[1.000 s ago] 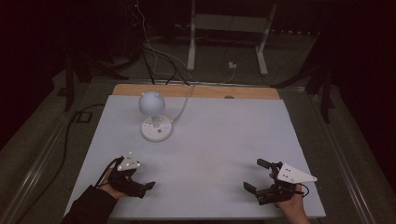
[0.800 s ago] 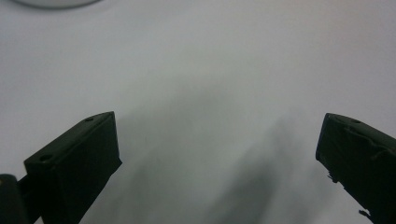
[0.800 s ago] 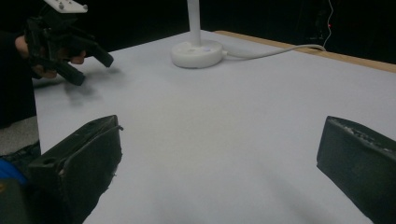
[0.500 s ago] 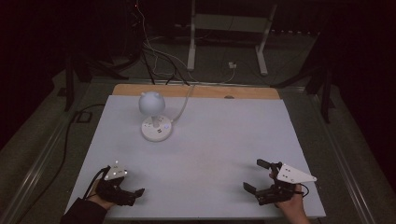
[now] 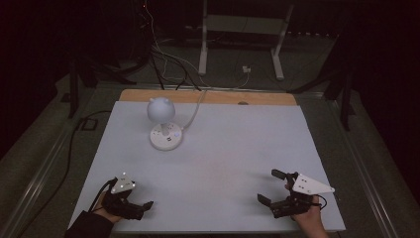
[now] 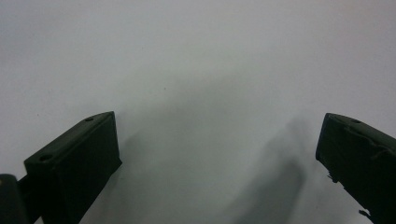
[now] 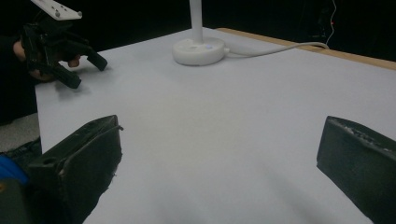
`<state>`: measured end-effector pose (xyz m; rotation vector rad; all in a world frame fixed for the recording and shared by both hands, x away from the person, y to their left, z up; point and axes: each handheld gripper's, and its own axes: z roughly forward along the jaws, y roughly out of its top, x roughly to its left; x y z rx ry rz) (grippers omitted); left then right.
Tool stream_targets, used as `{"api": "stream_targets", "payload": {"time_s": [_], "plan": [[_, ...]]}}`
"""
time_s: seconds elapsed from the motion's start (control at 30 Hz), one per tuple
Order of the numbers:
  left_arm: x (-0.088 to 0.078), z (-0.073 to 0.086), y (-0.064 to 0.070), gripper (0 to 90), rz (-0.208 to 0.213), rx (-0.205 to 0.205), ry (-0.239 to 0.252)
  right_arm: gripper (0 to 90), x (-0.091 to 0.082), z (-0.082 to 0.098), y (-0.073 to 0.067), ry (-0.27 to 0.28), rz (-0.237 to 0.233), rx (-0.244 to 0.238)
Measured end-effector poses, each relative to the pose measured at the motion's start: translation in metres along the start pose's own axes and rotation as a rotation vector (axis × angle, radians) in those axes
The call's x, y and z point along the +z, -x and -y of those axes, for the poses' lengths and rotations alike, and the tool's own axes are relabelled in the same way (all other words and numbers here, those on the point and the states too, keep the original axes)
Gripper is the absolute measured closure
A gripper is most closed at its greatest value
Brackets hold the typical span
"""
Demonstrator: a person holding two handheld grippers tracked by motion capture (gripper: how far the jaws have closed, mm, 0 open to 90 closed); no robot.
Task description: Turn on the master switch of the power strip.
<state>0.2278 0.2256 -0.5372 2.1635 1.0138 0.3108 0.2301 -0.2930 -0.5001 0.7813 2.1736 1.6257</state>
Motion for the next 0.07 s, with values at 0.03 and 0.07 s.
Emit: {"api": "stream_targets", "payload": {"time_s": [0.03, 0.07], "plan": [[-0.0003, -0.0002, -0.0003, 0.2, 0.001, -0.002, 0.004, 0.0, 0.0000, -0.0001, -0.0001, 0.000, 0.000, -0.001], [-0.0005, -0.0004, -0.0004, 0.2, 0.002, -0.003, 0.007, 0.0, 0.0001, -0.0001, -0.0001, 0.000, -0.001, -0.001]]}}
